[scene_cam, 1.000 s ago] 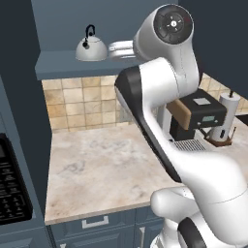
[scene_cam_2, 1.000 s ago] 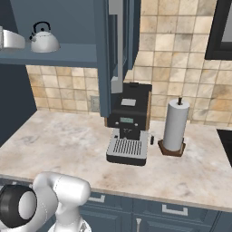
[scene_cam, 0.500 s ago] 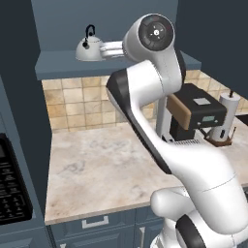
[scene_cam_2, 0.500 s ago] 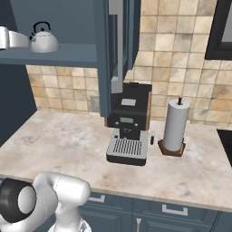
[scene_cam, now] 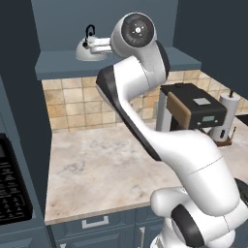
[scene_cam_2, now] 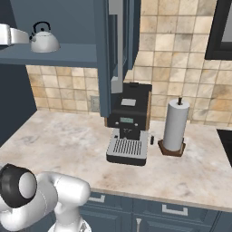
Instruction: Open the cabinet, pick the kettle from the cabinet, and place it in the sink.
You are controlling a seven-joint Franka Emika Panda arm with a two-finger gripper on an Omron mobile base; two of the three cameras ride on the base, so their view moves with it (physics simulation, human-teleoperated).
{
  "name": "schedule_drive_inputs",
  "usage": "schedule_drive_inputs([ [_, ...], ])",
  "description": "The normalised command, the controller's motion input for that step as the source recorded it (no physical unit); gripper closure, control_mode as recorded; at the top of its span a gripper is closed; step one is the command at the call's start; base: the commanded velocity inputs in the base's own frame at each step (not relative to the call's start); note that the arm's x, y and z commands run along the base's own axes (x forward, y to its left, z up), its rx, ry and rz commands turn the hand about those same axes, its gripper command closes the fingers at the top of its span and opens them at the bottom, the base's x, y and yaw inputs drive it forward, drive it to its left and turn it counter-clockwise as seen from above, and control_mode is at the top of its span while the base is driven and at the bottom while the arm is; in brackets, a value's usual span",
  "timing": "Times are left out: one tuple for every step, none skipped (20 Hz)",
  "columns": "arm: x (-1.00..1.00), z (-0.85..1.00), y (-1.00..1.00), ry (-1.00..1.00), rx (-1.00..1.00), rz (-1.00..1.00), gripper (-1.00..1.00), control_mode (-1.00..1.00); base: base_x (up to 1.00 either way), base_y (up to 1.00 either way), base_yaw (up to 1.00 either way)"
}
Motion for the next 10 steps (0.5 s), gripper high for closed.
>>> schedule_drive_inputs([
  [0.33, 0.05, 0.21, 0.00, 0.00, 0.00, -1.00, -1.00, 0.00, 0.00, 0.00],
  [0.33, 0.04, 0.20, 0.00, 0.00, 0.00, -1.00, -1.00, 0.00, 0.00, 0.00],
  [0.34, 0.03, 0.18, 0.00, 0.00, 0.00, -1.00, -1.00, 0.00, 0.00, 0.00],
  [0.35, 0.01, 0.17, 0.00, 0.00, 0.00, -1.00, -1.00, 0.00, 0.00, 0.00],
  [0.36, 0.00, 0.14, 0.01, 0.00, 0.00, -1.00, -1.00, 0.00, 0.00, 0.00],
  [0.37, 0.00, 0.06, 0.01, 0.02, 0.00, -1.00, -1.00, 0.00, 0.00, 0.00],
  [0.38, 0.00, 0.02, 0.01, 0.03, 0.00, -1.00, -1.00, 0.00, 0.00, 0.00],
  [0.36, 0.00, 0.02, 0.02, 0.03, 0.00, -1.00, -1.00, 0.00, 0.00, 0.00],
  [0.38, 0.00, 0.02, 0.02, 0.03, 0.00, -1.00, -1.00, 0.00, 0.00, 0.00],
  [0.36, 0.00, 0.01, 0.01, 0.02, 0.00, -1.00, -1.00, 0.00, 0.00, 0.00],
])
